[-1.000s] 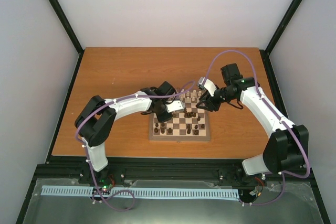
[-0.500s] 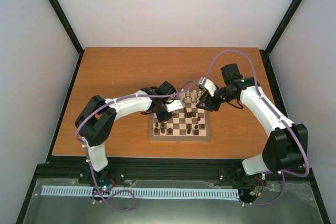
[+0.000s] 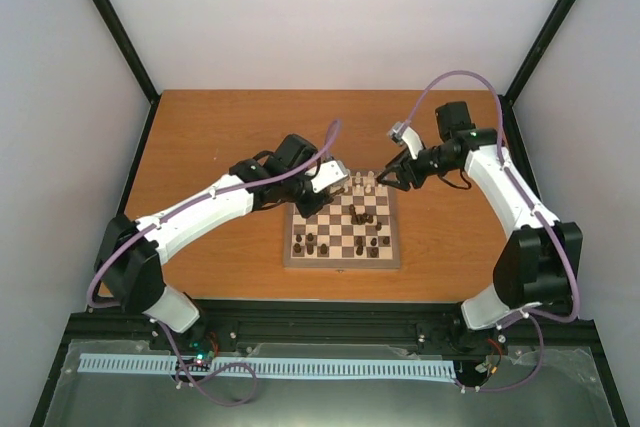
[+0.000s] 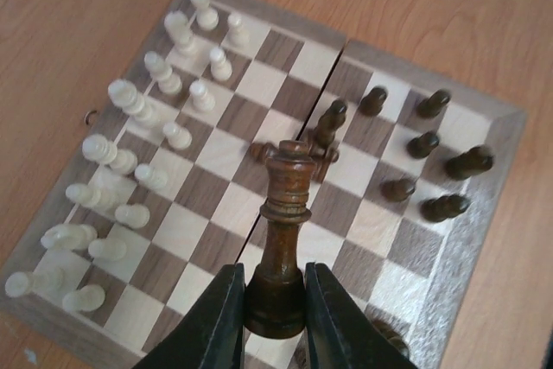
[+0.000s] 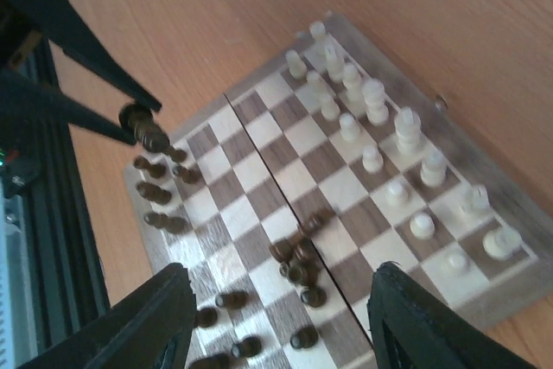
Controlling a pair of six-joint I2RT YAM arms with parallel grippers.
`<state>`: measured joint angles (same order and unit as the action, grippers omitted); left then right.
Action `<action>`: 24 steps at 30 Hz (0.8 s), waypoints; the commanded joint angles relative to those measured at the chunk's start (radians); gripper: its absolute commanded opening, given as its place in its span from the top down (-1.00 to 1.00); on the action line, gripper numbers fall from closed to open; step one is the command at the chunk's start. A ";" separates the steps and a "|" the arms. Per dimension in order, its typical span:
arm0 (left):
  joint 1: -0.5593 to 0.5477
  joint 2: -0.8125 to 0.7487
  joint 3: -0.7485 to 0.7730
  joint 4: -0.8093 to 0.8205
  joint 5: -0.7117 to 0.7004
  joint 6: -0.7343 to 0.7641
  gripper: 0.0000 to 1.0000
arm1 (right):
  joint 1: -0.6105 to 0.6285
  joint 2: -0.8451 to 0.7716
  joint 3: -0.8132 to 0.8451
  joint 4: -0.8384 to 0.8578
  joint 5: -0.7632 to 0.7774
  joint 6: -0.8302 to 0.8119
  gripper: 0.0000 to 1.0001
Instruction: Set up the chess pieces on the board
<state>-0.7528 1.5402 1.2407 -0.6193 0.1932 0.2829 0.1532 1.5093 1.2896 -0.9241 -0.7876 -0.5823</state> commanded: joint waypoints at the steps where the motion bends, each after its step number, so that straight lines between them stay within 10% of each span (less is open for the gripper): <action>1: -0.005 -0.034 -0.008 0.072 0.099 -0.063 0.74 | 0.035 0.099 0.097 -0.070 -0.179 0.054 -0.12; 16: -0.005 -0.072 -0.002 0.078 0.132 -0.100 0.73 | 0.204 0.227 0.167 -0.068 -0.282 0.154 -0.13; 24: -0.004 -0.068 0.000 0.075 0.114 -0.105 0.73 | 0.212 0.235 0.158 -0.074 -0.309 0.152 0.20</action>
<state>-0.7528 1.4937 1.2293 -0.5659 0.3042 0.1936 0.3561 1.7329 1.4319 -0.9894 -1.0561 -0.4347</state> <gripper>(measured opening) 0.193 0.415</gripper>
